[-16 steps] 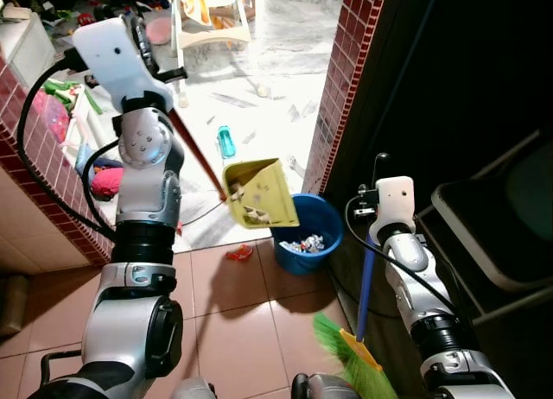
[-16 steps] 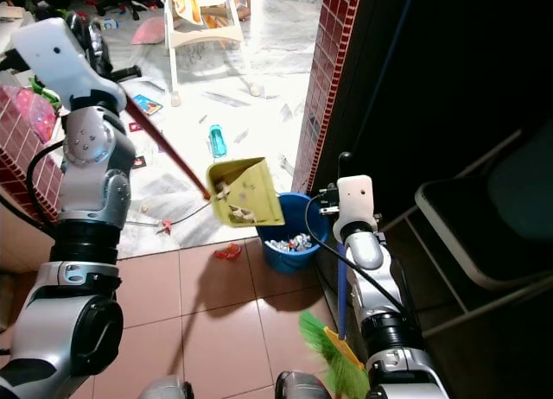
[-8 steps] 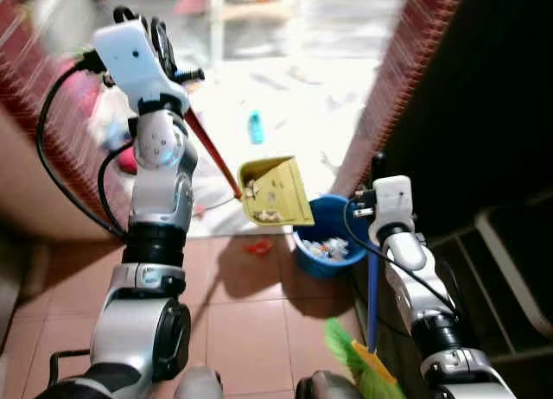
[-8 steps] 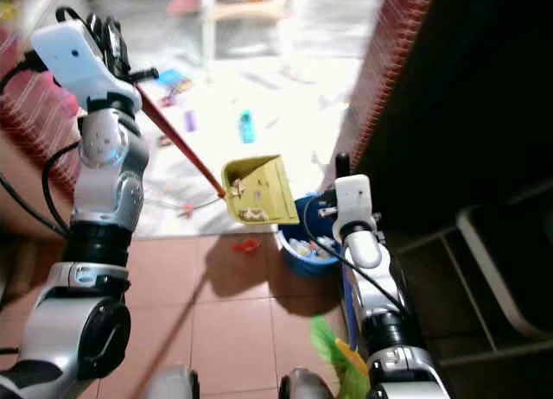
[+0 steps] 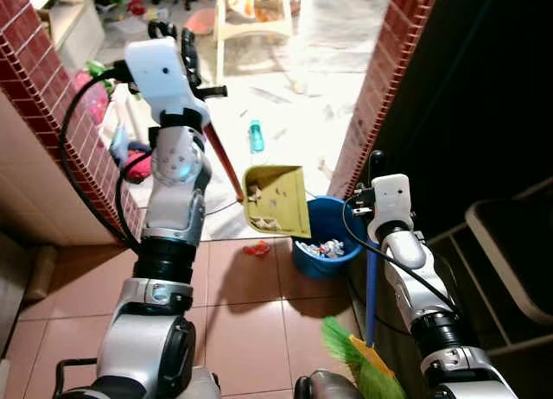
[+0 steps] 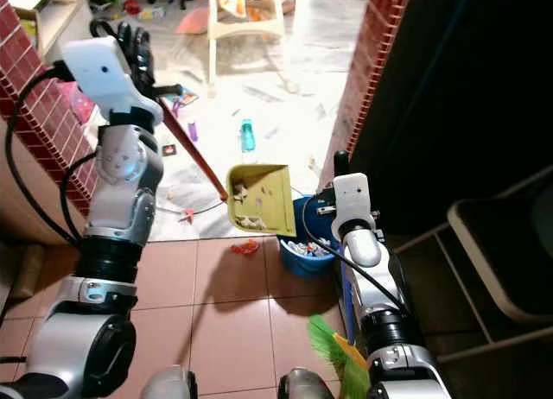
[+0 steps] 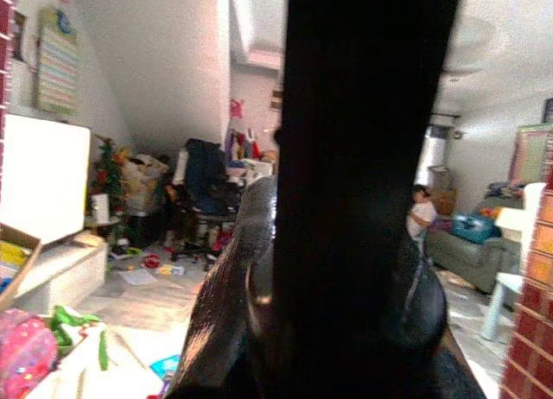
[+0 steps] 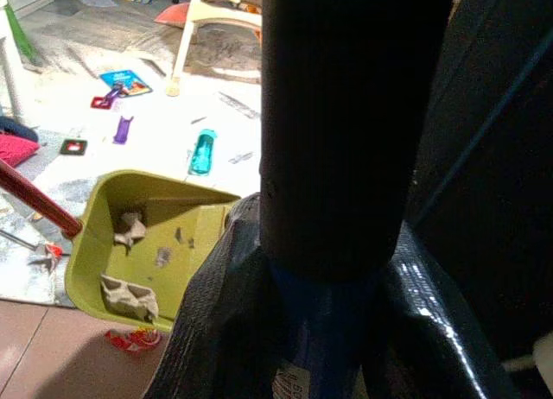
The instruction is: Sweep floor
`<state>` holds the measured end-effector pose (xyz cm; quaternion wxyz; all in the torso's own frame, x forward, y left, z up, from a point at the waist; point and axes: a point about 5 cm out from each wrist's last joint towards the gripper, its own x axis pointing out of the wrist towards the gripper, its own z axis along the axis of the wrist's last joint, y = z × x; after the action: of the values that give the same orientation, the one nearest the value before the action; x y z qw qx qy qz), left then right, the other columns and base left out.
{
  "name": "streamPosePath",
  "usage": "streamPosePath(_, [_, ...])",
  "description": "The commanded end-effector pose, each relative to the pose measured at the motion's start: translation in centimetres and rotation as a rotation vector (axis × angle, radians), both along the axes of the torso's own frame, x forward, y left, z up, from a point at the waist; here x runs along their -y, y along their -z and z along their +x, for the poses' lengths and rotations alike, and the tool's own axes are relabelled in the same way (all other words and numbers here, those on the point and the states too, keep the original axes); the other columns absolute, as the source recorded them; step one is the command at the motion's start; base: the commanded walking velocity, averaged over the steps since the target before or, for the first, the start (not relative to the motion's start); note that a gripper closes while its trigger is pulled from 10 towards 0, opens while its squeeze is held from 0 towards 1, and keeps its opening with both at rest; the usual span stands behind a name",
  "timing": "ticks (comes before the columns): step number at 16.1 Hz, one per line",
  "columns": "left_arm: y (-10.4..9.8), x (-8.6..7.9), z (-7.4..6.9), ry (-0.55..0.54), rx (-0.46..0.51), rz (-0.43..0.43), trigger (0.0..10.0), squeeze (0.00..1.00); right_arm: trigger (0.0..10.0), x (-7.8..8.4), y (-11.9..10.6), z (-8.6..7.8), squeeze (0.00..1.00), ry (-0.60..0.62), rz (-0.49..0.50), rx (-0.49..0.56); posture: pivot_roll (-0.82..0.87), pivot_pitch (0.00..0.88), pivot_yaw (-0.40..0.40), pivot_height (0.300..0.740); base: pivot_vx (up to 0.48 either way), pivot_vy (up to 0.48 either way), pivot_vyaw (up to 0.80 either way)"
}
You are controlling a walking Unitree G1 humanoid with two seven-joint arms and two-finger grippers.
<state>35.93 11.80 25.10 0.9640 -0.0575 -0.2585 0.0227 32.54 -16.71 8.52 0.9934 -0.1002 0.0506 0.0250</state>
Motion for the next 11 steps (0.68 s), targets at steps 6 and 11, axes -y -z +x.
streamPosePath(6, [-1.1, 3.6, -1.4, 0.126, 0.166, 0.144, 10.0, 0.00, 10.0, 0.4, -0.1, 0.0, 0.00, 0.016, -0.003, 0.003, -0.11, 0.043, -0.008, 0.740, 0.000, 0.000, 0.00])
streamPosePath(11, [0.6, 7.5, -2.9, 0.292, 0.197, 0.271, 10.0, 0.00, 10.0, 0.5, -0.2, -0.1, 0.00, 0.017, -0.003, 0.013, -0.12, 0.052, -0.008, 0.740, 0.000, 0.000, 0.00])
